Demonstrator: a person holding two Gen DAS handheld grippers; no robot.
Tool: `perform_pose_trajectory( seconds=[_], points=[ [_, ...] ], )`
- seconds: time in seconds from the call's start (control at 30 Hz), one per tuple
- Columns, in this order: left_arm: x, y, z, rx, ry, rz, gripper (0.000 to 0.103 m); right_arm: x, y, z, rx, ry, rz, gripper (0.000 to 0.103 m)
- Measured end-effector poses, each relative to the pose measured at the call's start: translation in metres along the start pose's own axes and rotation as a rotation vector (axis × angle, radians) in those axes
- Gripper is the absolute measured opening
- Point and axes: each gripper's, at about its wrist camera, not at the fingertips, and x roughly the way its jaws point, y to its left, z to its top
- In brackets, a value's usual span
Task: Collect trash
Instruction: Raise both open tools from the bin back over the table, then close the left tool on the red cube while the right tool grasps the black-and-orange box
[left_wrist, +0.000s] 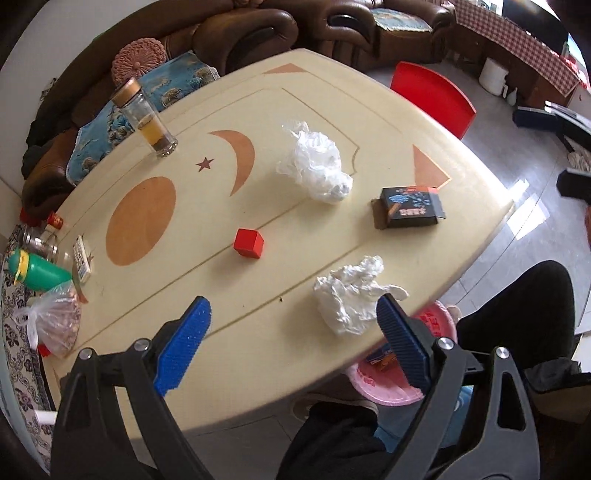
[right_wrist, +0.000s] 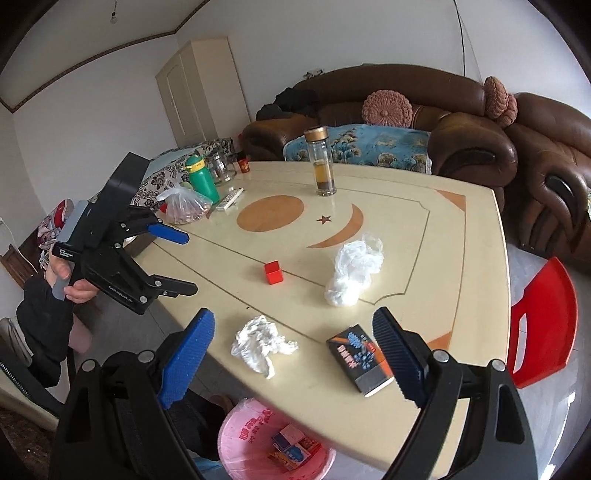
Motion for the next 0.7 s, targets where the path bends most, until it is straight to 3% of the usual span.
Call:
perform_pose_trajectory(
  seconds=[0.3,0.7],
  points=[
    [0.058,0.018,0.024,0.014,0.080,-0.033,0.089,0.035,-0.027,0.016,-0.040,0.065,0.028,0.085],
    [0.135,0.046,0.033,-0.010,0.196,-0.079,0.089,0.107,-0.056,0.000,-0.073,0.225,0.066,0.085]
  ],
)
